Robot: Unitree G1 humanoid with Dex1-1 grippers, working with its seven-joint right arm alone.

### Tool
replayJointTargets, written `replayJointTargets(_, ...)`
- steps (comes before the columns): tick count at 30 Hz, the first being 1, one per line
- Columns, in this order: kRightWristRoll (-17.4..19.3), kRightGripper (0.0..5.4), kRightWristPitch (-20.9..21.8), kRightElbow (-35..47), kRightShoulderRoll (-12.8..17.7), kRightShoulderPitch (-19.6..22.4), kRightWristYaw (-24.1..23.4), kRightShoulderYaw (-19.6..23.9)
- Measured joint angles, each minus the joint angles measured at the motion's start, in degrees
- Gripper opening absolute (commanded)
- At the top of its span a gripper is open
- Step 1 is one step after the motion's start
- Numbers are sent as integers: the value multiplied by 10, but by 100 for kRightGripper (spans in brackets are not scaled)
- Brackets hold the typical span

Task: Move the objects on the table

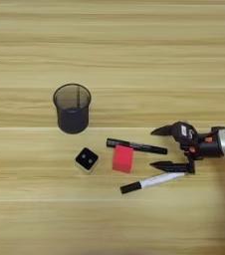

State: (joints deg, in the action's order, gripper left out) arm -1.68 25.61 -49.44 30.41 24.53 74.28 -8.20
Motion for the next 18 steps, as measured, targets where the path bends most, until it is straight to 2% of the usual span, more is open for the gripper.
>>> replayJointTargets(18, 0, 241, 12, -22, -2, 10, 11, -8)
